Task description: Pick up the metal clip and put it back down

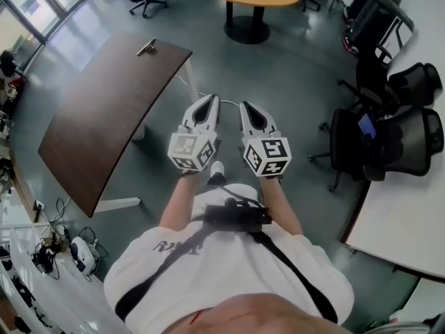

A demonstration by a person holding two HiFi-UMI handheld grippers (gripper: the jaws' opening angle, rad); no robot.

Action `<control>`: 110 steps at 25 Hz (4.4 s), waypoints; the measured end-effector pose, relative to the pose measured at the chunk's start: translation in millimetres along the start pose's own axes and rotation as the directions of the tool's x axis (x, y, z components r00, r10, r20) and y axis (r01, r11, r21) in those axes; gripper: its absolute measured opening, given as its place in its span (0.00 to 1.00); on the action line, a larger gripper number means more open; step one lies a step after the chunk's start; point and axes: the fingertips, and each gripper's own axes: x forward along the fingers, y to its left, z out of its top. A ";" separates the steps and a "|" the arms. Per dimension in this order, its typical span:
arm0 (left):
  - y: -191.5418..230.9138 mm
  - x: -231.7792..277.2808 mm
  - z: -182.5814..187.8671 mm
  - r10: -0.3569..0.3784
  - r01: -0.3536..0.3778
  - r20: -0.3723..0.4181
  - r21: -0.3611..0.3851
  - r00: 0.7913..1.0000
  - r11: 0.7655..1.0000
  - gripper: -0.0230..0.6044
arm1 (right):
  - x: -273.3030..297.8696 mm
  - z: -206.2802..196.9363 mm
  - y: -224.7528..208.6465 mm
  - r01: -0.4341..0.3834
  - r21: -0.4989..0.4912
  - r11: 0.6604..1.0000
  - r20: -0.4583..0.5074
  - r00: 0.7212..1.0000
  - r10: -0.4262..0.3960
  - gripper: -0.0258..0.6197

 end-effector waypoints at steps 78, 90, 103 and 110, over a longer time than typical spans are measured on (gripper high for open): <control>700.6 187.3 -71.5 0.765 -0.778 -0.144 -0.105 0.628 0.619 0.05 | 764.5 -221.0 86.9 -0.616 0.047 0.786 -0.592 0.617 0.519 0.05; 777.8 202.0 -145.4 0.713 -0.764 -0.285 -0.146 0.641 0.628 0.05 | 828.1 -333.1 66.1 -0.539 -0.016 0.842 -0.763 0.550 0.338 0.18; 816.1 198.1 -206.5 0.702 -0.793 -0.387 -0.153 0.597 0.590 0.05 | 863.4 -424.2 50.7 -0.482 -0.046 0.875 -0.856 0.471 0.215 0.54; 817.6 194.4 -218.5 0.705 -0.802 -0.400 -0.159 0.586 0.576 0.05 | 878.2 -445.4 43.8 -0.405 -0.095 0.910 -0.859 0.495 0.131 0.54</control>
